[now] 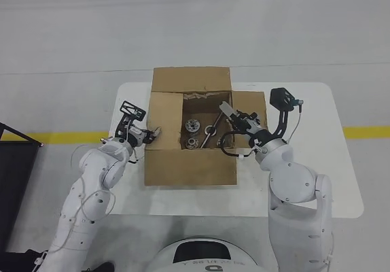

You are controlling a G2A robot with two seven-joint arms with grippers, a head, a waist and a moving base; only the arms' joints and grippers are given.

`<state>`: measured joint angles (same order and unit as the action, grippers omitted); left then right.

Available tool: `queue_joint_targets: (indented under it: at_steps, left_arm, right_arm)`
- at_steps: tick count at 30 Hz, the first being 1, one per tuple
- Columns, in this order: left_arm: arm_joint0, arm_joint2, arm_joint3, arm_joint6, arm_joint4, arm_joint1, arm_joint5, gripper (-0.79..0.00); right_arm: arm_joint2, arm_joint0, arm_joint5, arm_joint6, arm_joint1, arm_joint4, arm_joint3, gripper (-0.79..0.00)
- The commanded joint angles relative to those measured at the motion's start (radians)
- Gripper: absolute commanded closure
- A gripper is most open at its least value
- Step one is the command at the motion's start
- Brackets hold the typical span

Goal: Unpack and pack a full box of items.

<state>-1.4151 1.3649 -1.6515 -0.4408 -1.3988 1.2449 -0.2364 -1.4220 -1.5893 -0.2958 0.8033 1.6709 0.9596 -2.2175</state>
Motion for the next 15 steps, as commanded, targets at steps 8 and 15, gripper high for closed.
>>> queue_joint_targets:
  at_steps: [8,15]
  left_arm:
    - [-0.008,0.012,-0.014,0.011,0.026,0.0,0.009,-0.785]
    - [-0.008,0.012,-0.014,0.011,0.026,0.0,0.009,-0.785]
  right_arm:
    - [-0.196,-0.016,-0.045,-0.1,-0.004,-0.234,0.003,-0.785]
    - [-0.409,0.09,-0.054,-0.098,-0.029,-0.373,0.296,-0.785]
